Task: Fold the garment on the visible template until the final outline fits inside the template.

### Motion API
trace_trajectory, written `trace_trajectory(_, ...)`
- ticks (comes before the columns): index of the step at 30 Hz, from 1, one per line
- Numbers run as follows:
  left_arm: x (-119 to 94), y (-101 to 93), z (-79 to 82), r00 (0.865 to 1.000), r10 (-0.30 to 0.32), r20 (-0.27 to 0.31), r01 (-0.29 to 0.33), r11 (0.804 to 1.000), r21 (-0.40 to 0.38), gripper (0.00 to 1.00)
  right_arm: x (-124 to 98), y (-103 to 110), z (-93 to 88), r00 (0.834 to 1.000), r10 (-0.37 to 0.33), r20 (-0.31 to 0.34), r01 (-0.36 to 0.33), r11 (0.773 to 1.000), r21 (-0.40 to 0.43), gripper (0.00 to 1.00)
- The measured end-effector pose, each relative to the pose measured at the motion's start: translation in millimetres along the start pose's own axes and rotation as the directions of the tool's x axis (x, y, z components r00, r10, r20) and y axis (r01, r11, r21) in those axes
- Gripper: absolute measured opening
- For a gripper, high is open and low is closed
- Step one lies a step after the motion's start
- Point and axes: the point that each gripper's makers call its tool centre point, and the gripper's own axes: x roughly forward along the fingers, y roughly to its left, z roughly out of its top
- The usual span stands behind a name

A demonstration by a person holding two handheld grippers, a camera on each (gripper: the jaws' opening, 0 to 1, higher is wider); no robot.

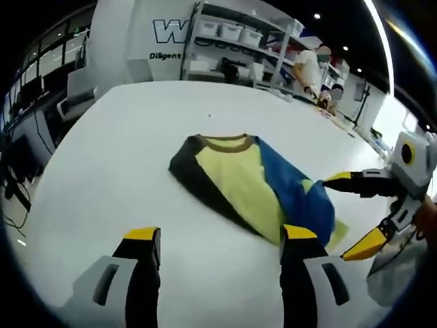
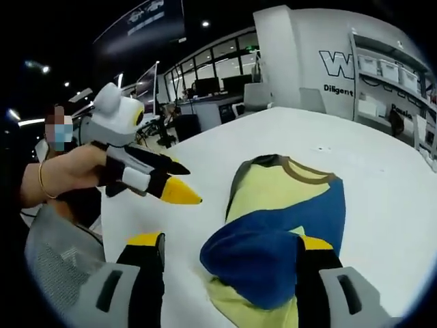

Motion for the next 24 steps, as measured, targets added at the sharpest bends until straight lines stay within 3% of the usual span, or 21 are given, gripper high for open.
trace_trajectory(5, 13.6, -2.6, -2.7, 1.000, -0.013, -0.015, 0.013, 1.000, 0.008, 0.64, 9.6, 5.4, -2.5, 1.000, 0.024, -0.007, -0.024, 1.000, -0.014, 0.66)
trace_trajectory(16, 35.1, 0.7, -5.0, 1.000, -0.016, -0.022, 0.016, 1.000, -0.009, 0.57, 27.0, 9.7, -8.2, 0.998, 0.043, -0.039, -0.044, 0.999, -0.029, 0.57)
trace_trajectory(24, 47.3, -6.5, -7.3, 0.999, -0.049, -0.017, 0.049, 0.999, -0.023, 0.43, 34.2, -1.1, -13.2, 0.998, -0.007, -0.058, 0.003, 0.998, -0.070, 0.35)
